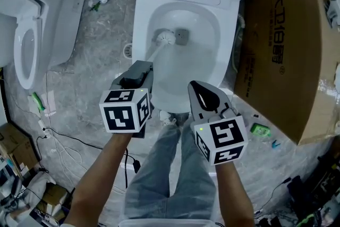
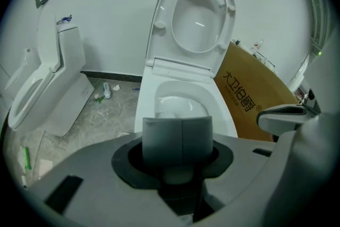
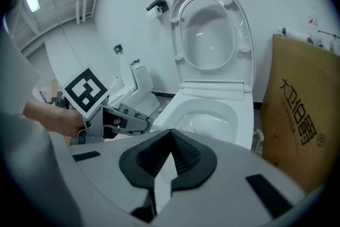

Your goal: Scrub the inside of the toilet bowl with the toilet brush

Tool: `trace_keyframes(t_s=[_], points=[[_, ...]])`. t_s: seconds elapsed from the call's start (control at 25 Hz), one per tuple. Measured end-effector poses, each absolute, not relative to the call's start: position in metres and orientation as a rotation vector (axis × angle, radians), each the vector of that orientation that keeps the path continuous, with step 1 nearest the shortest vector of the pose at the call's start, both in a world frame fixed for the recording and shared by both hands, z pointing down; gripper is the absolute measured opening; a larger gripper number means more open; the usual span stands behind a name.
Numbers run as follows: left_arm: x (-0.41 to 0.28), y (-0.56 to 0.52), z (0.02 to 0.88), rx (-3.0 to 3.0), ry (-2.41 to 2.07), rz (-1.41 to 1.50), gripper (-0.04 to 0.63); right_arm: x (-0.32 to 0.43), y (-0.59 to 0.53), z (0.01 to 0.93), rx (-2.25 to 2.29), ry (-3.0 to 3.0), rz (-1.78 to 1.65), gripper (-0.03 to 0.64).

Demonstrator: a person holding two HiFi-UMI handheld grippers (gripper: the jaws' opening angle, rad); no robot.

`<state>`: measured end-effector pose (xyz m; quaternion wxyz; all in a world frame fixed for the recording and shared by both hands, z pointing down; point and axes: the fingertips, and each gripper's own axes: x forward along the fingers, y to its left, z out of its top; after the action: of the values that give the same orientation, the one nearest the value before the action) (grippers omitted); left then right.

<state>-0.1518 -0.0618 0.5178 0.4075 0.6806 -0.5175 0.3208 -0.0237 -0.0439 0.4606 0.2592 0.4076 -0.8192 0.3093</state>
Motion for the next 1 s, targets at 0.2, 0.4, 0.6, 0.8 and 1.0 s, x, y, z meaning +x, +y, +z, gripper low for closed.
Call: trace_keyframes(t_s=[0.2, 0.4, 0.6, 0.8, 1.0], points=[[-0.153, -0.039, 0.518, 1.701, -1.306, 0.814, 0.153, -0.025, -0.033, 0.462, 1.098, -2.215, 0.841, -0.002], [-0.146, -0.018, 0.522, 1.701, -1.267, 0.833, 0.153, -0.025, -0.027, 0.462, 1.097, -2.212, 0.844, -0.002], [-0.131, -0.003, 0.528, 1.705, -1.226, 0.854, 0.153, -0.02, -0.027, 0.464, 1.105, -2.211, 0.848, -0.002], [-0.113, 0.005, 0.533, 1.718, -1.178, 0.867, 0.153, -0.016, -0.026, 0.463, 1.113, -2.208, 0.851, -0.002], [-0.092, 0.0, 0.537, 1.744, -1.141, 0.869, 0.153, -0.007, -0.03, 0.464, 1.127, -2.2, 0.858, -0.002]])
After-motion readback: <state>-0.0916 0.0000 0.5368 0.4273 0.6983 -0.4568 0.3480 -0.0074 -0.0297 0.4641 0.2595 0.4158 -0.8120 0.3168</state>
